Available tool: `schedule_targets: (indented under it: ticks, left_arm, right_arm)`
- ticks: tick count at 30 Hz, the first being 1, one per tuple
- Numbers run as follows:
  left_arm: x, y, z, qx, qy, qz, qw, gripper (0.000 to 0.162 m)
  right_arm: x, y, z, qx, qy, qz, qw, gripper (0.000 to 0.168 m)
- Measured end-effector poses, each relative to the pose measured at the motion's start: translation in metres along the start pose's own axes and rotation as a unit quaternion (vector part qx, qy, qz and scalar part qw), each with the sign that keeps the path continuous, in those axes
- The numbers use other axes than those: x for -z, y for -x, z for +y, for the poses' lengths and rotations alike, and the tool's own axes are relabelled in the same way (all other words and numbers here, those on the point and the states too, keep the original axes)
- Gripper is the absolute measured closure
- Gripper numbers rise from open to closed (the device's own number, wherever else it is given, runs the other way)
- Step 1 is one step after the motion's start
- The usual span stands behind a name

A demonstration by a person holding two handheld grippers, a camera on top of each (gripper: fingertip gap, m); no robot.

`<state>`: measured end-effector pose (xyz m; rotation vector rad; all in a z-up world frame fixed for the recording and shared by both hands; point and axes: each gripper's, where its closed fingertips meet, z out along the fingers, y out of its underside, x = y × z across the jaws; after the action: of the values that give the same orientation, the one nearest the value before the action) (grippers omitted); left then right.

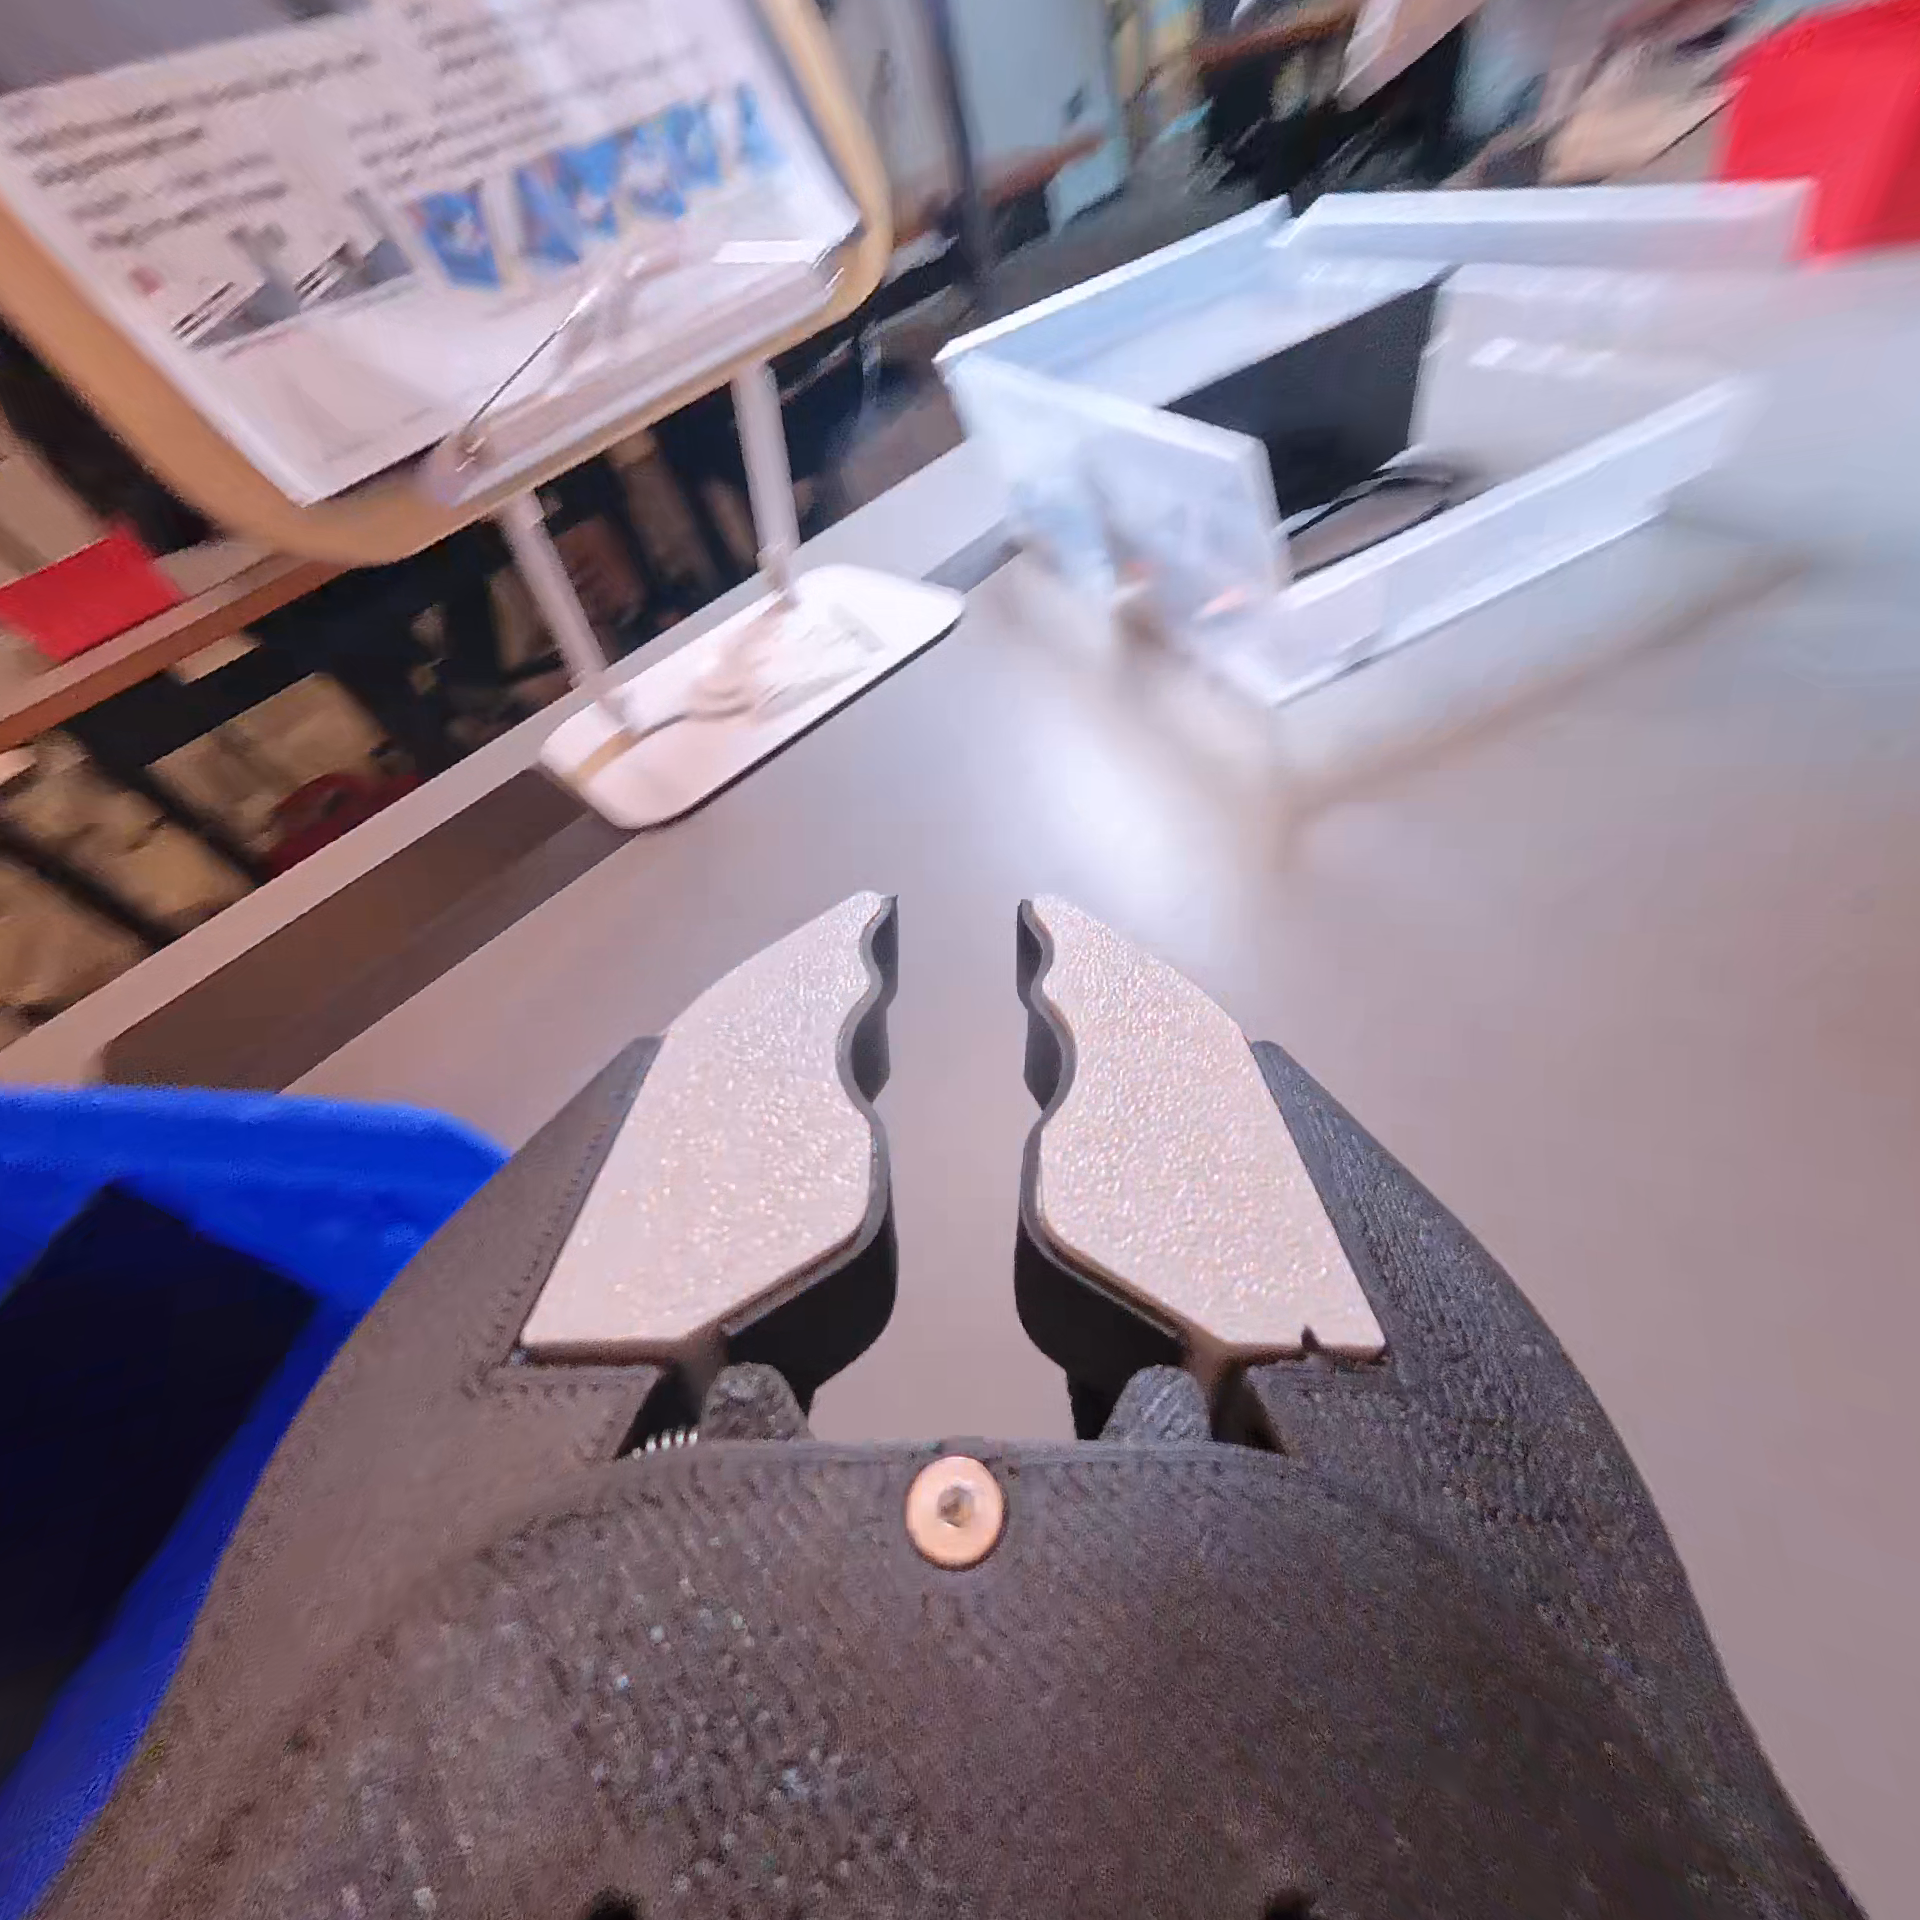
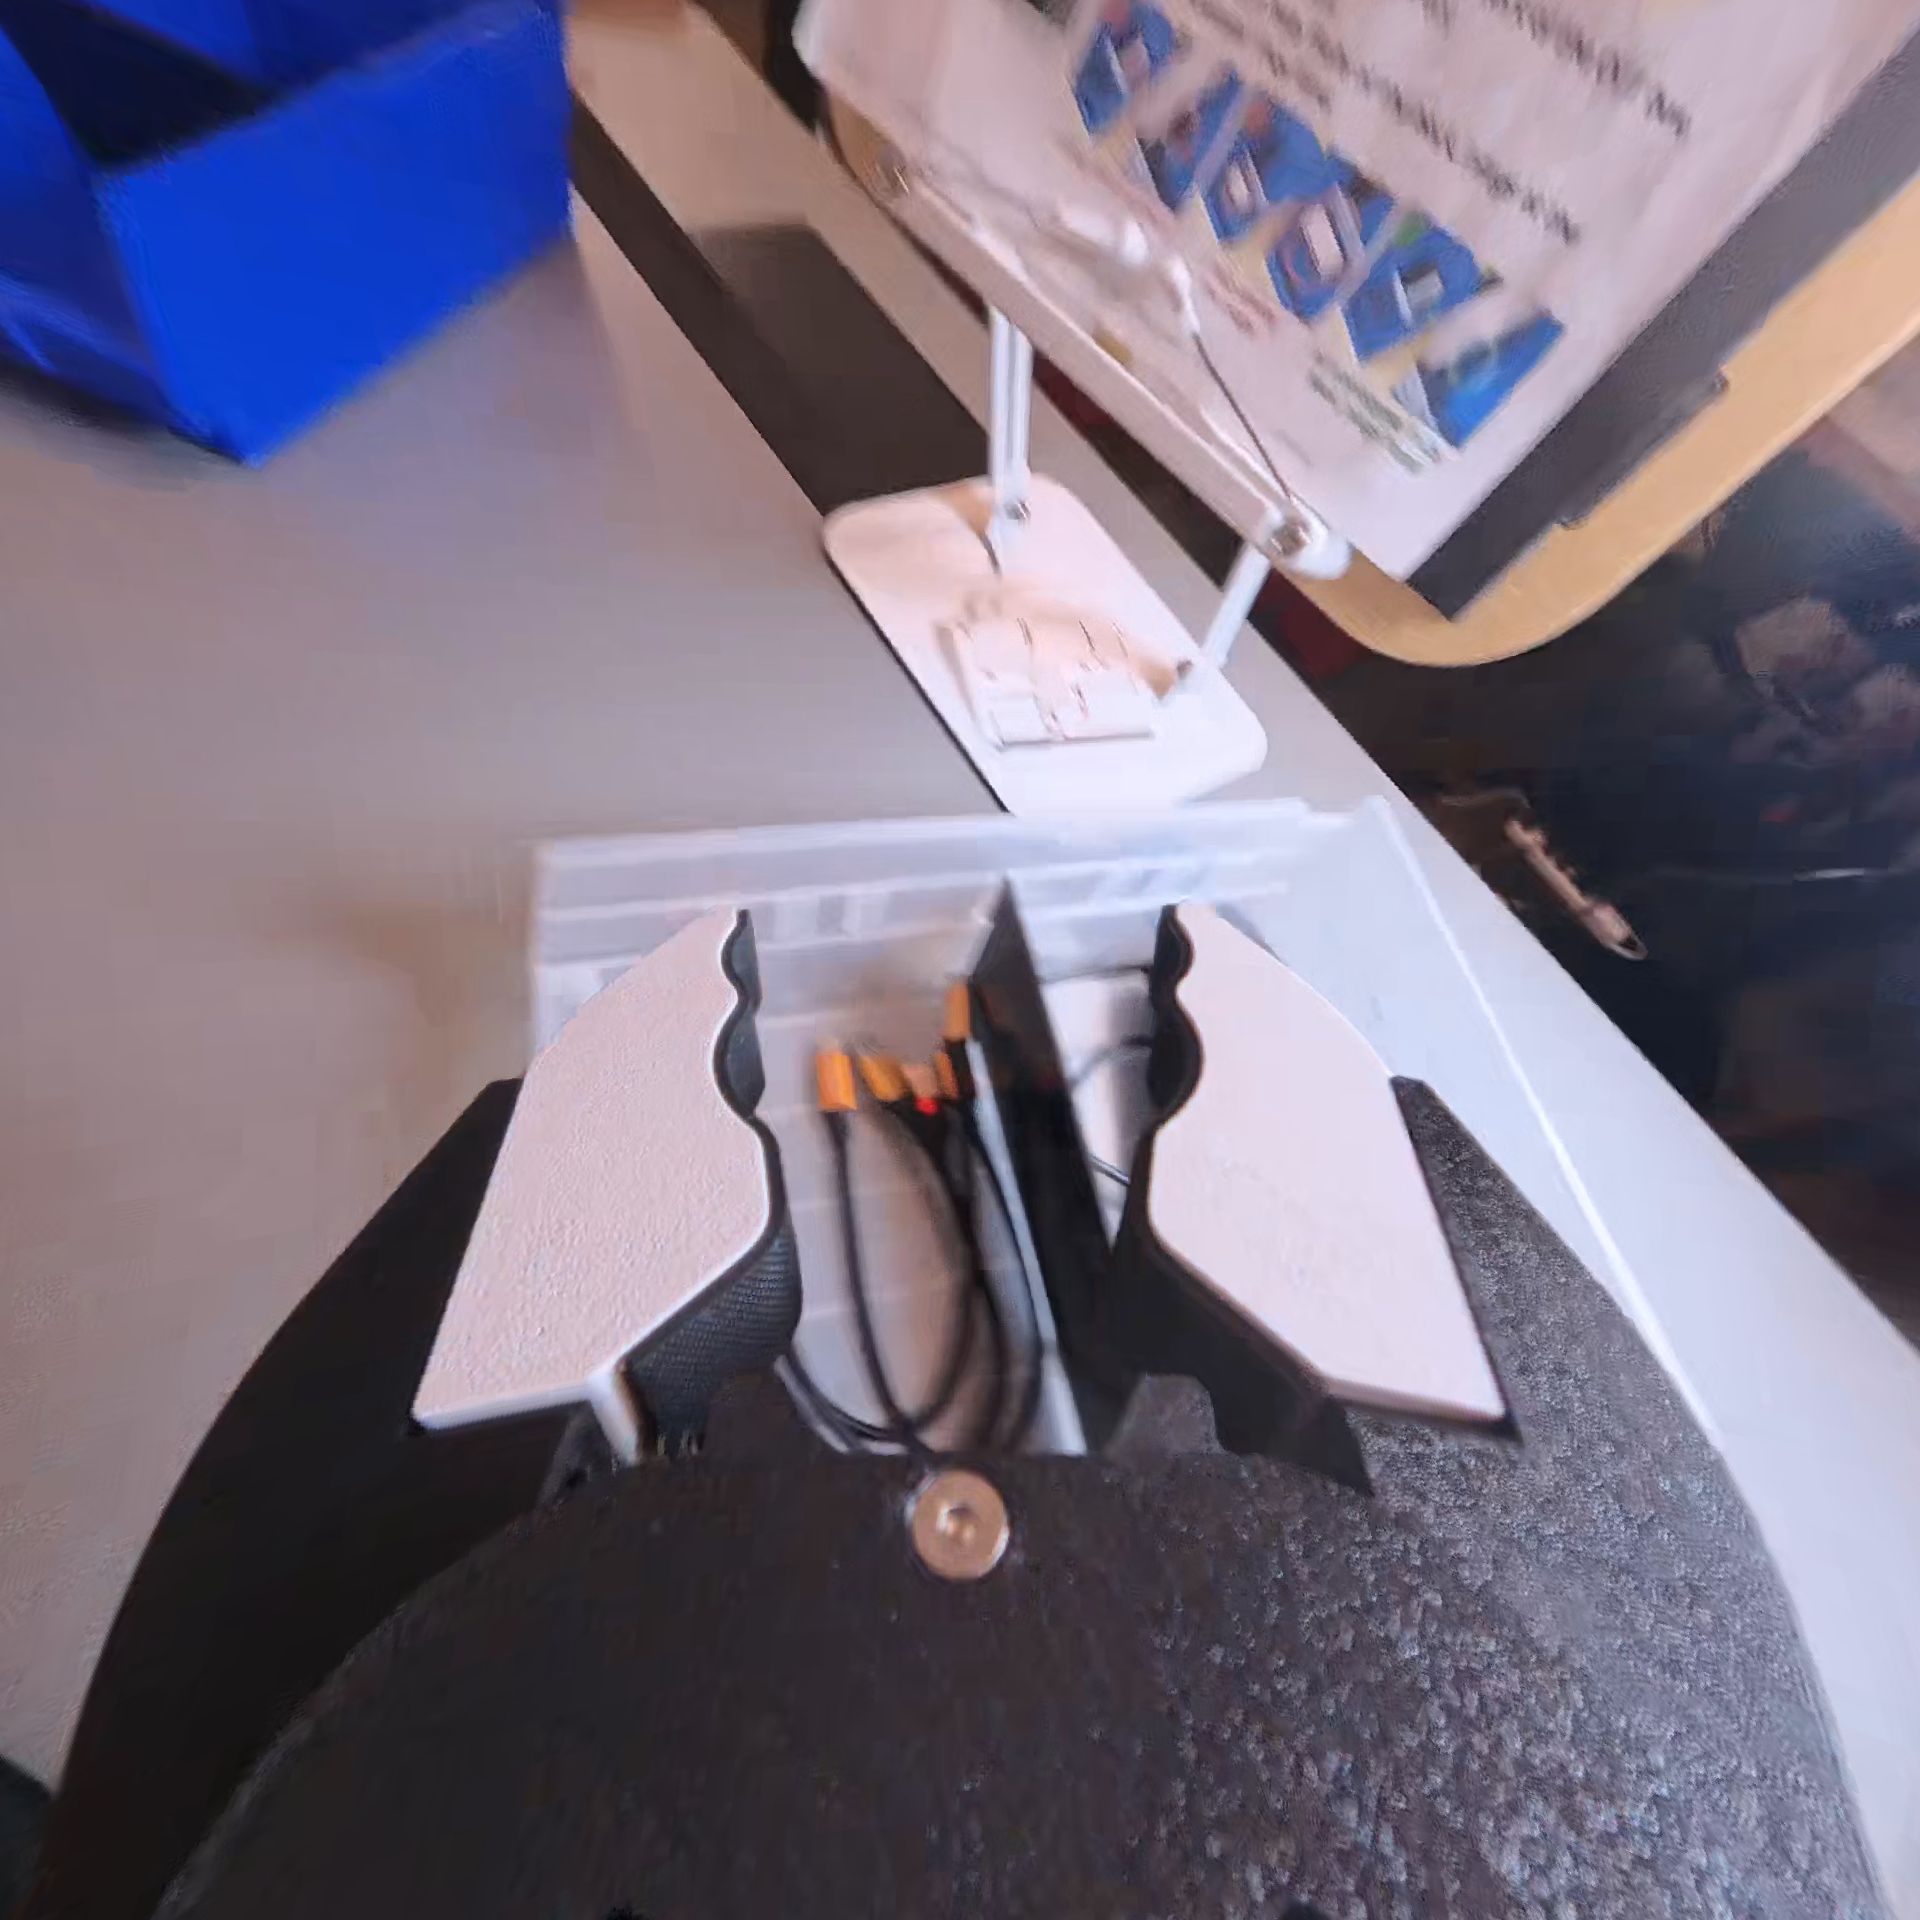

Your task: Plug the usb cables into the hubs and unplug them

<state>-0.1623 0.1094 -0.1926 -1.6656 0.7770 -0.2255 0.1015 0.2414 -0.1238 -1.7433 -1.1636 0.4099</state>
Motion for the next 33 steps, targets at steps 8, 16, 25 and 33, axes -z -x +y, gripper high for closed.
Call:
schedule_targets:
  ticks: [8,16,25,33]
  left_arm:
    - [0.021,0.058,0.033,-0.084,0.127,-0.151,0.977,0.129]
    - [0.057,0.095,0.102,-0.116,0.340,-0.167,0.918,0.094]
    - [0.069,0.099,0.154,-0.091,0.455,-0.083,0.882,0.128]
    - [0.048,0.071,0.139,-0.142,0.431,-0.054,0.889,0.132]
  right_arm:
    - [0.020,0.107,0.027,-0.057,-0.090,0.015,0.994,0.102]
    - [0.033,0.117,0.061,-0.063,-0.095,0.036,0.993,0.107]
    - [0.053,0.116,0.065,-0.073,-0.120,0.043,0.989,0.111]
    - [0.055,0.112,0.071,-0.082,-0.122,0.046,0.988,0.114]
